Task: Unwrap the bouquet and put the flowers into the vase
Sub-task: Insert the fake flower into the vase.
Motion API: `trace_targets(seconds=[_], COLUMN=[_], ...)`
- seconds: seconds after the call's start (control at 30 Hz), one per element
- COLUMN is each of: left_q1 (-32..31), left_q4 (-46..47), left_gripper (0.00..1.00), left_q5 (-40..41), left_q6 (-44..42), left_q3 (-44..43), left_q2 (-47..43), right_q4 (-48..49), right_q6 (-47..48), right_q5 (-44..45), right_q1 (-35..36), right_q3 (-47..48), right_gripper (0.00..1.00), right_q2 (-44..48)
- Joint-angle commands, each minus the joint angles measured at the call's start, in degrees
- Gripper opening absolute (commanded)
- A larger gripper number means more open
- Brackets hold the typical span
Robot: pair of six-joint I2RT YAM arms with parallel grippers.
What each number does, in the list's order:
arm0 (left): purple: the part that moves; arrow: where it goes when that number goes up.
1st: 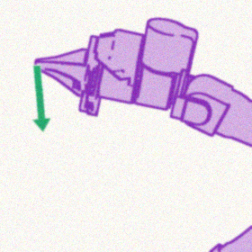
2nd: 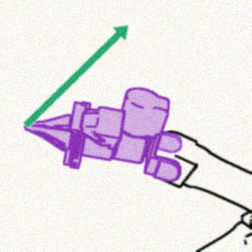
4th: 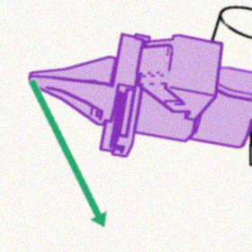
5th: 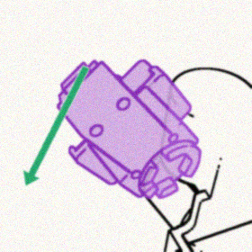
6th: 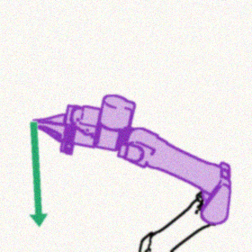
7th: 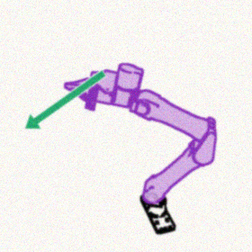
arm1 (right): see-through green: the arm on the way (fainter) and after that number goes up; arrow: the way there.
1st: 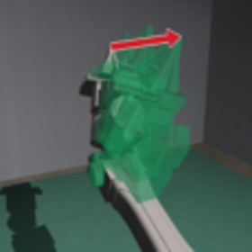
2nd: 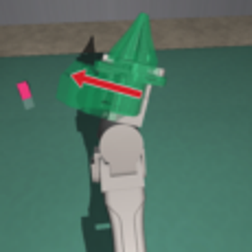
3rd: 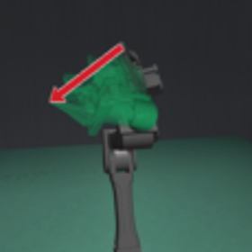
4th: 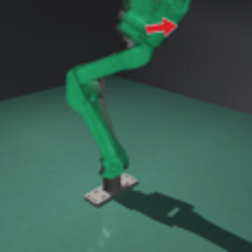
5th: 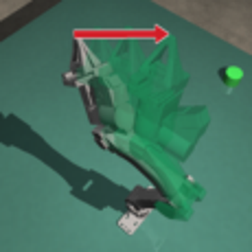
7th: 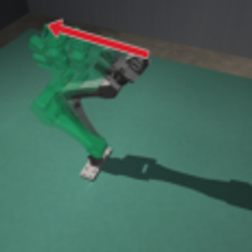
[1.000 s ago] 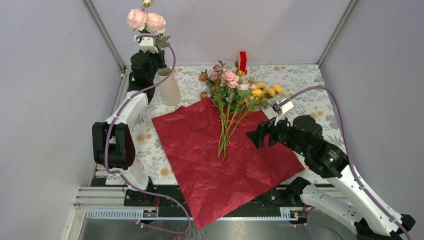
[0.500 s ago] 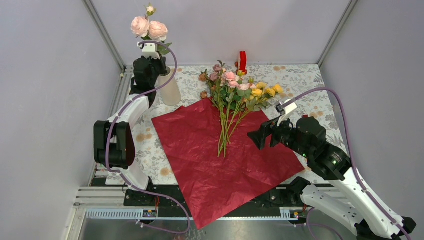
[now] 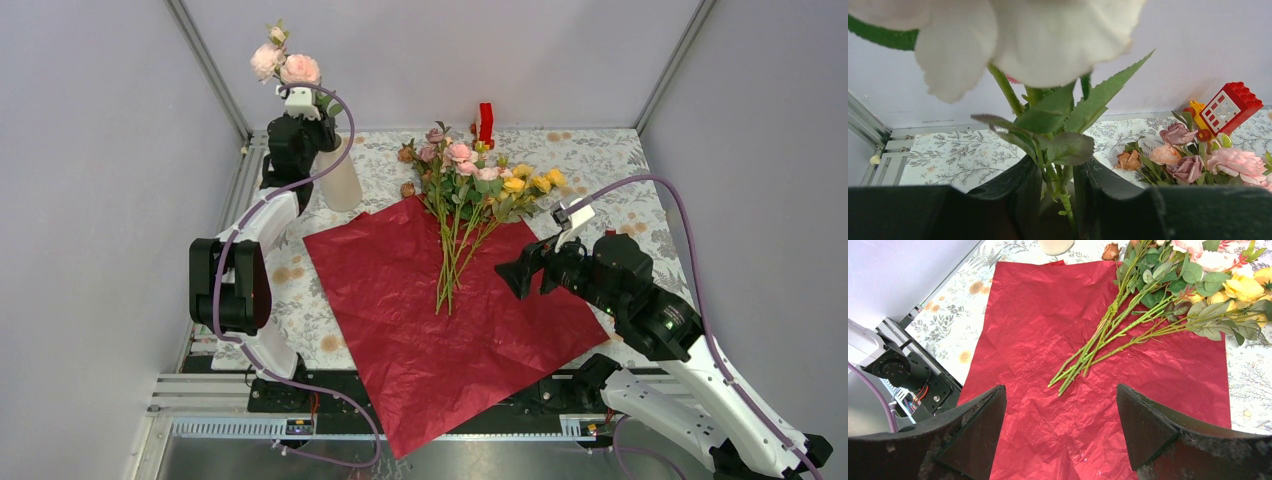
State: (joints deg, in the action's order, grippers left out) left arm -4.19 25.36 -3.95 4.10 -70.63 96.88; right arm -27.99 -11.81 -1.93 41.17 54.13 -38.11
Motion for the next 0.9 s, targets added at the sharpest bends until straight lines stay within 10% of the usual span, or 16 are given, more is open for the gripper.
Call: trace_targets(seconds=[0.0,0.87], left_q1=[0.5,0.5], left_q4=[3.4,-1.3], left_gripper=[0.32,0.90], left_q5=[-0.8,6.2], left_q6=[-0.5,3.6], left_q3=[0.3,5.0], left_q2=[-0.2,-7.0], right_q4=[1.0,0.3], right_q6=[-0.5,-1.1], right_q5=[1.3,1.2], right_q1=[0.2,0.2], right_q3=[1.4,1.0], right_gripper=[0.87,0.87], right_q2=[0.2,1.0])
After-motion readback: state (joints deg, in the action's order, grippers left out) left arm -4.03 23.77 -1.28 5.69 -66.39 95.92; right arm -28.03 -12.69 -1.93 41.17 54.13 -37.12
